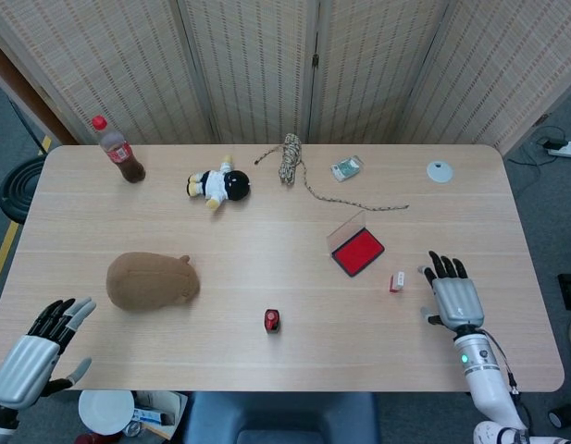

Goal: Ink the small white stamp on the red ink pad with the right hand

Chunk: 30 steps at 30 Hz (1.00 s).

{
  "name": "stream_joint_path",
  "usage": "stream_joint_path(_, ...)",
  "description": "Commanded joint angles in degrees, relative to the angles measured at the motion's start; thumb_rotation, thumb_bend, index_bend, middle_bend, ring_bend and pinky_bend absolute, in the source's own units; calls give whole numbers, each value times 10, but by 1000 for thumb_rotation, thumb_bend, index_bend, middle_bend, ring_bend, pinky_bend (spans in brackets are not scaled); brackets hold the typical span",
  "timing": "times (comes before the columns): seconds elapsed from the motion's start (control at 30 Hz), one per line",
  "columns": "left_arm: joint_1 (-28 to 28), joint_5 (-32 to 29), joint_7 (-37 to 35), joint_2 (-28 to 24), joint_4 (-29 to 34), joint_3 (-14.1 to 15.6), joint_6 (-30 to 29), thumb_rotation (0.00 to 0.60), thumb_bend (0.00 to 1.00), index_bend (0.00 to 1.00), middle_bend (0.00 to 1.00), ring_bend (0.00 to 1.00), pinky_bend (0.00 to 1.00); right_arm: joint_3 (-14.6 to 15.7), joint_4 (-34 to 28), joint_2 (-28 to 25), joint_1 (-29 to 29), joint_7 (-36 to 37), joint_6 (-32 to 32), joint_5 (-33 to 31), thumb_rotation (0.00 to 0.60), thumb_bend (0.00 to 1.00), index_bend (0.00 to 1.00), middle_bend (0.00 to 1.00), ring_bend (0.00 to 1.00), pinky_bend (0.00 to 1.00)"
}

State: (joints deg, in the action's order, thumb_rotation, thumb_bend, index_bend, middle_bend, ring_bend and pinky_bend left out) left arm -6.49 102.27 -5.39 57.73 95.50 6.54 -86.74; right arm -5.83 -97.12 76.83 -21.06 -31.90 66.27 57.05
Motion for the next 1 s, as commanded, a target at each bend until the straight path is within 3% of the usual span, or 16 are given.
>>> stream_joint_path(0.03,-4,16,-20,-7,-8,6,-5,600,337,0,0,0,57,-7,9,20,-3,-7,14,-9,600,254,216,0,0,0)
stream_joint_path(0.53,-9,25,-53,-16,-16,12,-8,600,337,0,0,0,58,-40,116,95,-40,18,-19,-58,600,264,238,0,0,0)
stream_joint_path(1.0,-7,25,-61,-18,-16,12,-14,600,337,0,0,0,58,-38,141,116,-48,26,-24,-67,600,266,251,0,0,0)
